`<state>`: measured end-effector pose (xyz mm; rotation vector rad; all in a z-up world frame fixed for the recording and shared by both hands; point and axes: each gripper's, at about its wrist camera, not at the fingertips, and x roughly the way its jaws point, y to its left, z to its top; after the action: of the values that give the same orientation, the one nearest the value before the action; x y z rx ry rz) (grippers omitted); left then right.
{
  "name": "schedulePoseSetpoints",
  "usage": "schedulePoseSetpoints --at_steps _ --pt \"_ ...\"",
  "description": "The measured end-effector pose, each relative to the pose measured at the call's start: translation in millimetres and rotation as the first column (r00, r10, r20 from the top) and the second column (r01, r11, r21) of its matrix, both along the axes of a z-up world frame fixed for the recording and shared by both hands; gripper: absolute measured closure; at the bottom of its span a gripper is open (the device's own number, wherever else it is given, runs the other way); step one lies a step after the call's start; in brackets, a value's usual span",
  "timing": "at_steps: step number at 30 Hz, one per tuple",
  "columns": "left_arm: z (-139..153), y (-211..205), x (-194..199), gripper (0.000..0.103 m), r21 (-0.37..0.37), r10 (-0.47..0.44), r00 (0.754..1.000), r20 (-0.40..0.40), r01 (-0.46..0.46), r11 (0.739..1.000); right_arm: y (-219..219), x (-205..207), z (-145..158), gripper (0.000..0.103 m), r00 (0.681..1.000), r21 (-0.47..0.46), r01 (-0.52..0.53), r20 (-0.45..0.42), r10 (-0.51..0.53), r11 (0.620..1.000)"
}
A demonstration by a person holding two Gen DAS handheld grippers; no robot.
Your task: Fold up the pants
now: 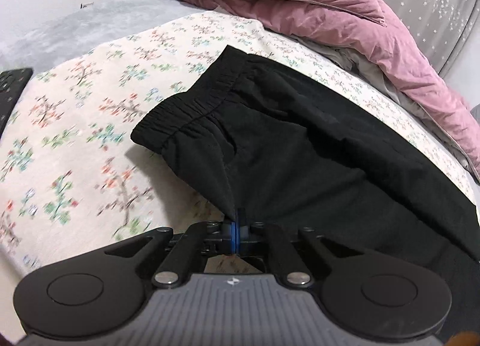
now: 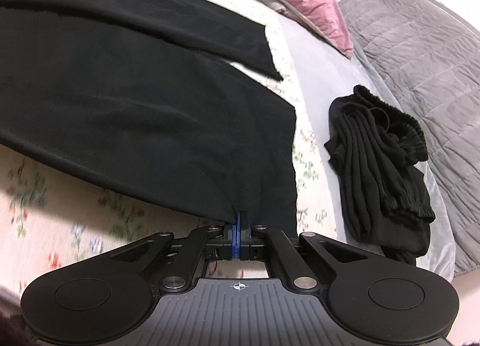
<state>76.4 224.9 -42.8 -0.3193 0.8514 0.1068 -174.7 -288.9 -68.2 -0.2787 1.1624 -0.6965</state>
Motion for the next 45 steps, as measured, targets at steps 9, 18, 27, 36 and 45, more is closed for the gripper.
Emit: schedulePoseSetpoints --at_steps 9,18,27,36,45 --pt "-19.5 3.6 -13.9 0.076 0.035 -0.013 0.997 -0.080 0.015 0.999 0.8 -13.6 -11.7 0.103 0.999 0.039 0.006 -0.054 -0.004 0.999" --pt "-13.8 -4.4 -16.1 0.051 0.129 -0.067 0.989 -0.129 0.084 0.988 -0.4 -16.1 -4.0 0.086 0.999 0.075 -0.015 -0.047 0.019 0.997" --pt "32.2 -29.2 -28.0 0.008 0.184 -0.185 0.983 0.012 0.180 0.966 9.3 -22.5 52.6 0.042 0.990 0.188 -0.050 0.141 0.024 0.981" --pt "32.4 -65.0 55.6 0.000 0.249 -0.313 0.949 0.030 0.296 0.922 -34.1 39.0 65.4 0.038 0.953 0.263 -0.052 0.301 -0.031 0.963" --pt "13.3 -25.2 182.0 0.000 0.301 -0.250 0.968 -0.018 0.243 0.922 -54.5 179.3 41.0 0.038 0.945 0.320 -0.240 0.291 0.146 0.916"
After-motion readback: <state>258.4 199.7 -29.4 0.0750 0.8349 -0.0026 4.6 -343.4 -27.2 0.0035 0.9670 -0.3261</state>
